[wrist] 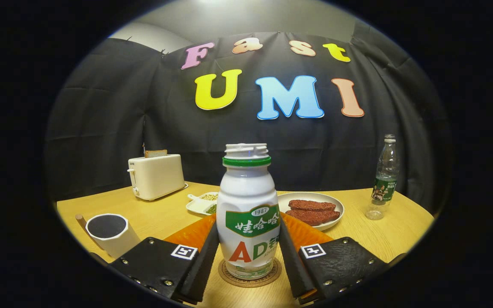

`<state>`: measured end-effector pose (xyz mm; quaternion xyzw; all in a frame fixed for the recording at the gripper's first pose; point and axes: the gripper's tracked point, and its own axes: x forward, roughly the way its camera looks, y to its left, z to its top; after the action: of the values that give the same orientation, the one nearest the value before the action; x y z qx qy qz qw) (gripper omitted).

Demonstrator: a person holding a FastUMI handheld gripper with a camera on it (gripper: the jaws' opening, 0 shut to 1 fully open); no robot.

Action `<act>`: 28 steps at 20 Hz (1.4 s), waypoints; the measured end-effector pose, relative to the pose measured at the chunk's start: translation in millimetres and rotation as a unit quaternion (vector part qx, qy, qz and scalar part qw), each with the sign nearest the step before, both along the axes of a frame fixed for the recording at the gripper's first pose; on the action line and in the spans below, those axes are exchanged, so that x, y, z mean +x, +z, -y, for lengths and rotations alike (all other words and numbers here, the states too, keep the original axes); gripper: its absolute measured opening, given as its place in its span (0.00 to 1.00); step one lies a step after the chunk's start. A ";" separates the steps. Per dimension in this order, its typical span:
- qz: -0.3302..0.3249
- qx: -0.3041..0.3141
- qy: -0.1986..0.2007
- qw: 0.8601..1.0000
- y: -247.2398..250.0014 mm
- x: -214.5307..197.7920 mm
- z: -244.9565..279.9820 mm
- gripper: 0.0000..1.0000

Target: Take the bottle from table, then pour the juice into the cup, finally place the bottle on the coaster

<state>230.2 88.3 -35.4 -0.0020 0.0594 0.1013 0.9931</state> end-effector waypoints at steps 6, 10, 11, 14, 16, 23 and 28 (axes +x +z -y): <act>-0.001 -0.003 -0.010 1.000 4.8 -1.1 -0.1 0.94; 0.012 0.001 -0.030 0.999 28.7 -6.7 5.9 0.94; 0.013 0.005 -0.032 0.999 34.9 -7.9 7.9 0.94; 0.020 0.007 -0.038 0.999 54.1 -12.8 14.8 0.94; 0.030 0.007 -0.043 0.999 72.7 -19.9 17.8 0.94; 0.071 -0.005 -0.061 0.996 152.8 -54.1 31.4 0.94; 0.066 -0.008 -0.069 0.995 181.2 -75.3 34.5 0.94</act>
<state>155.0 53.8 145.9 -0.0127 -0.0052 0.0321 0.9994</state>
